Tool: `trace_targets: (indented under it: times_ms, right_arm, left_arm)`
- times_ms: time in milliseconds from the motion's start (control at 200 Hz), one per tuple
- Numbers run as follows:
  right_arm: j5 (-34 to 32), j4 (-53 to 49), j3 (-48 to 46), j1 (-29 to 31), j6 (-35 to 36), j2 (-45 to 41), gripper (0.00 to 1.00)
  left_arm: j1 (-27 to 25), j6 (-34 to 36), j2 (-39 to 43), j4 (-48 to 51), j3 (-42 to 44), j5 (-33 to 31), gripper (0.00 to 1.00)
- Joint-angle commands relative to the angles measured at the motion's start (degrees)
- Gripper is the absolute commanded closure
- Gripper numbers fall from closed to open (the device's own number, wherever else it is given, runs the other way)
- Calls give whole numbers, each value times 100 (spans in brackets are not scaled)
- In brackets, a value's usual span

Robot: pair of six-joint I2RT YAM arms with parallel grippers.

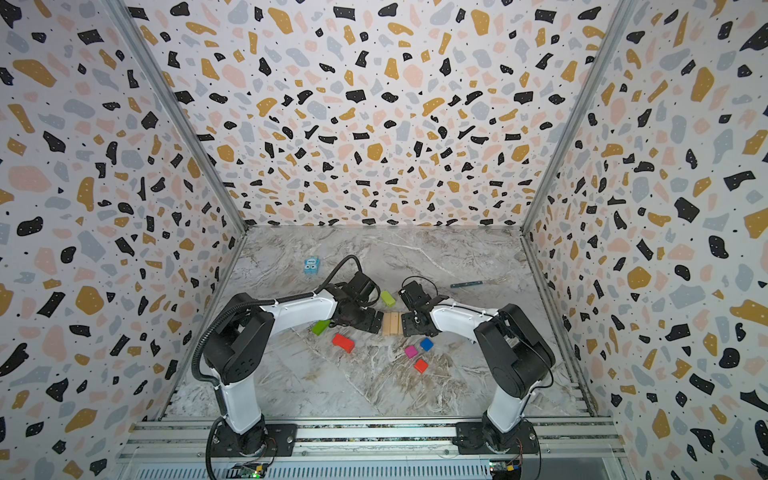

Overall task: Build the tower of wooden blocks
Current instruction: 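Push the three wood blocks together from both sides with both grippers, then raise both grippers away from the wood blocks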

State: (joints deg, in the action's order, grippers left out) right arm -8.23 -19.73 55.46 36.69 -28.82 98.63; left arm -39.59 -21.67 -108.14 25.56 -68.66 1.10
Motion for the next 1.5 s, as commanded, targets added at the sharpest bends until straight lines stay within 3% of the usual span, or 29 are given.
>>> trace_targets:
  times_ms: [0, 856, 1492]
  right_arm:
    - [-48, -196, 89, -37, 42, 104, 25]
    - [25, -127, 48, -44, 158, 122, 26]
    - [-280, -497, 249, -153, 269, -403, 24]
  left_arm:
    - [-28, 49, -98, 4, -139, -5, 0]
    - [-52, 58, -168, 17, -183, -9, 0]
    - [-5, 256, 184, 577, -493, -689, 0]
